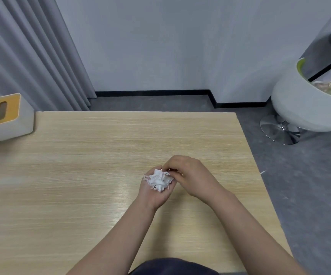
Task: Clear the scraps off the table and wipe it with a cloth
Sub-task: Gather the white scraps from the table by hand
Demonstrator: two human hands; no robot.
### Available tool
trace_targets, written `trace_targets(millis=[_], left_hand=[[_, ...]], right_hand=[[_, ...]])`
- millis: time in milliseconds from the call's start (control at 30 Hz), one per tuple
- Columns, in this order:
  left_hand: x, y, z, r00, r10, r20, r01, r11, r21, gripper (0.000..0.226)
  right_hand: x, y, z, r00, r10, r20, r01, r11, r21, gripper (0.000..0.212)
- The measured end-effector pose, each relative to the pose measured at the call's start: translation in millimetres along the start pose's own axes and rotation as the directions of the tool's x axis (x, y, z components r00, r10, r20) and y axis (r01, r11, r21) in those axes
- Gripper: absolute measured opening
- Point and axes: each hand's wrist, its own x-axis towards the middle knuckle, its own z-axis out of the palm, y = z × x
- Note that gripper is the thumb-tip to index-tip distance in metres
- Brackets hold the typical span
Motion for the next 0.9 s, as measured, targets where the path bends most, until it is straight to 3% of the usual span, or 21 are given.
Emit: trace_targets(millis=[67,133,300,367,400,467,533,600,700,900], left_hand=[[-3,0,3,0.982,-0.077,0.171,0.125,0.949,-0.291,0.019],[2,1,4,0.975,-0.172,0.143,0.216,0.890,-0.402,0.028],[7,-9,2,0.991,-0.136,-0.011,0.125,0.936,-0.329,0.029],[-2,-11,5,0.971,-0.057,0.231,0.123,0.952,-0.281,0.041],[0,-6,2,0.972,0.003,0.235,0.060,0.963,-0.263,0.044],[3,-6,7,0.916,-0.074,0.395,0.227,0.906,-0.357,0.039],[6,-10,12,0.940,-0.199,0.279,0.307,0.849,-0.431,0.032],[9,-15,11,0.934,-0.240,0.264,0.346,0.793,-0.501,0.037],[10,-18,19,0.941,-0.272,0.203,0.336,0.835,-0.437,0.042],[3,-31,45,0.932,-0.257,0.257,0.339,0.868,-0.363,0.042]], right_hand=[[-2,3,3,0.999,-0.022,0.023,0.023,0.998,-0.060,0.021],[-3,5,6,0.999,-0.023,0.039,0.025,0.997,-0.075,0.021],[-11,4,-1,0.999,0.020,-0.030,-0.020,1.000,0.005,0.025],[-14,6,-8,0.998,0.039,-0.041,-0.038,0.999,0.021,0.026],[-15,8,-11,0.998,0.049,-0.040,-0.049,0.999,0.021,0.026],[-18,13,-14,0.996,0.071,-0.047,-0.070,0.997,0.026,0.028],[-24,20,-17,0.992,0.104,-0.074,-0.101,0.994,0.042,0.030],[-31,28,-21,0.984,0.132,-0.117,-0.126,0.990,0.055,0.031],[-45,39,-30,0.974,0.156,-0.162,-0.154,0.988,0.030,0.035],[-74,60,-54,0.945,0.202,-0.256,-0.223,0.973,-0.058,0.048]])
